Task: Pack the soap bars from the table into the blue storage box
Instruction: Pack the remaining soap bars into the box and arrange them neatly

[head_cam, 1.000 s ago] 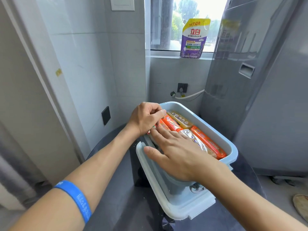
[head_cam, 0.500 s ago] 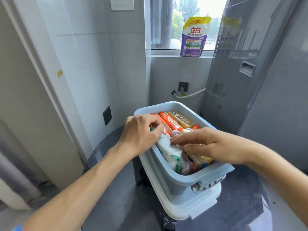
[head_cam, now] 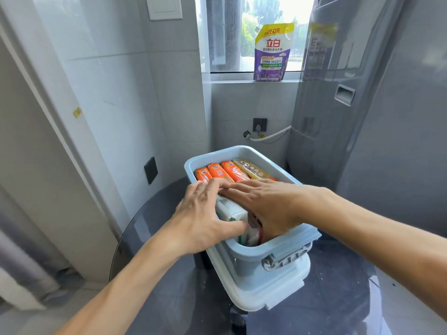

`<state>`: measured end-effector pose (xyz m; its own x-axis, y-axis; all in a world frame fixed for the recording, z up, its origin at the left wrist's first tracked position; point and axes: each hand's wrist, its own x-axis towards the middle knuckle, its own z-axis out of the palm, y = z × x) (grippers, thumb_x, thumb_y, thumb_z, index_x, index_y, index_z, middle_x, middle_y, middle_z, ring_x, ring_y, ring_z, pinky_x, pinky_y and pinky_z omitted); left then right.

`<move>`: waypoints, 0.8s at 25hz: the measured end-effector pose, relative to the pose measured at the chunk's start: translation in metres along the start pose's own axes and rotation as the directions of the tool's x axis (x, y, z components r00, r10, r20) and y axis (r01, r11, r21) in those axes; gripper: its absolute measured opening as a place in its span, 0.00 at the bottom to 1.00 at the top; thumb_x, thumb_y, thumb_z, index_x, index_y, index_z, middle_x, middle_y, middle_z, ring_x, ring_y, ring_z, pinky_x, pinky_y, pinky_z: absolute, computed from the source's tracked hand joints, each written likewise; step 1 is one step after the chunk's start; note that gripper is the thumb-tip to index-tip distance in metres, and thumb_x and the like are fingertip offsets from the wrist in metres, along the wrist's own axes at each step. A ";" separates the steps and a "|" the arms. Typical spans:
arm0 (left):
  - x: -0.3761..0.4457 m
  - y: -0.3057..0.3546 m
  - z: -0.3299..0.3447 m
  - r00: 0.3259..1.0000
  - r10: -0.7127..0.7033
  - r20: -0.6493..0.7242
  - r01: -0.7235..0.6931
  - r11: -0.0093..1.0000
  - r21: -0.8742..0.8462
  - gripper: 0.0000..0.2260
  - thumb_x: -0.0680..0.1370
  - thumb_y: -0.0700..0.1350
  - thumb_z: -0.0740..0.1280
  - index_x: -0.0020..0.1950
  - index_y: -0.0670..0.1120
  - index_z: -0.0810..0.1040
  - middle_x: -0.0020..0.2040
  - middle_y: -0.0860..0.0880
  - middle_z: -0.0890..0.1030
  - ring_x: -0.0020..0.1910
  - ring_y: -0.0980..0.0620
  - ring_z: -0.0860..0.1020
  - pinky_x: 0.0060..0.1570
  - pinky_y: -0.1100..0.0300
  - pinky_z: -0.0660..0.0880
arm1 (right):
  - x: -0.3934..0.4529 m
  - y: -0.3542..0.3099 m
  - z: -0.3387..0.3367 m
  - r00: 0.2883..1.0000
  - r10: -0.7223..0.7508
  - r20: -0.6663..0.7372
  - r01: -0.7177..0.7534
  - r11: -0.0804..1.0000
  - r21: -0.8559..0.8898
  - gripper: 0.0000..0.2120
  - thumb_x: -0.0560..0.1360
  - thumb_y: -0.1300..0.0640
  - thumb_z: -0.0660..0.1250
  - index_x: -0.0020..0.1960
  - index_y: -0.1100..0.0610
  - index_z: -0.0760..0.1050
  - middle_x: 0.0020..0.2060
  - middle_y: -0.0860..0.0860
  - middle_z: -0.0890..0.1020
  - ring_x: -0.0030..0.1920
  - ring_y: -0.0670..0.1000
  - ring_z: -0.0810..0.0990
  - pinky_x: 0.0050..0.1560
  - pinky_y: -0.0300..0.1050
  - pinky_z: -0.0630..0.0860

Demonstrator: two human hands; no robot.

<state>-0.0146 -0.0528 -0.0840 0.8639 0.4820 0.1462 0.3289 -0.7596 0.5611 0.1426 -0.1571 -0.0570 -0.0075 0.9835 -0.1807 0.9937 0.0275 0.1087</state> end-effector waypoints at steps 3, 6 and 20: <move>0.003 -0.006 0.001 1.000 0.013 -0.015 -0.015 0.992 -0.124 0.29 0.60 0.61 0.71 0.58 0.63 0.66 0.55 0.64 0.68 0.66 0.58 0.61 0.59 0.62 0.64 | 0.004 0.002 0.000 1.000 -0.016 0.011 0.015 0.991 0.135 0.55 0.65 0.40 0.76 0.80 0.46 0.44 0.77 0.46 0.62 0.76 0.52 0.59 0.75 0.52 0.58; 0.004 -0.015 -0.005 1.000 0.001 -0.014 -0.004 0.978 -0.207 0.27 0.58 0.59 0.74 0.54 0.62 0.68 0.57 0.59 0.71 0.63 0.59 0.65 0.55 0.65 0.68 | 0.007 0.008 -0.010 1.000 0.016 0.005 -0.017 0.969 0.245 0.54 0.58 0.40 0.78 0.75 0.41 0.50 0.66 0.44 0.75 0.63 0.52 0.74 0.65 0.53 0.71; -0.001 -0.019 -0.018 0.997 0.039 0.069 -0.022 0.973 -0.230 0.20 0.60 0.63 0.74 0.51 0.65 0.78 0.56 0.55 0.72 0.64 0.61 0.62 0.54 0.71 0.62 | 0.005 0.008 -0.005 0.998 0.066 0.011 -0.064 0.880 0.470 0.43 0.56 0.49 0.82 0.62 0.38 0.58 0.58 0.43 0.74 0.57 0.48 0.74 0.53 0.36 0.73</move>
<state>-0.0282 -0.0313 -0.0799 0.9003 0.4208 0.1115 0.2132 -0.6495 0.7298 0.1504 -0.1515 -0.0521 0.0597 0.9811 -0.1838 0.9279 -0.1224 -0.3522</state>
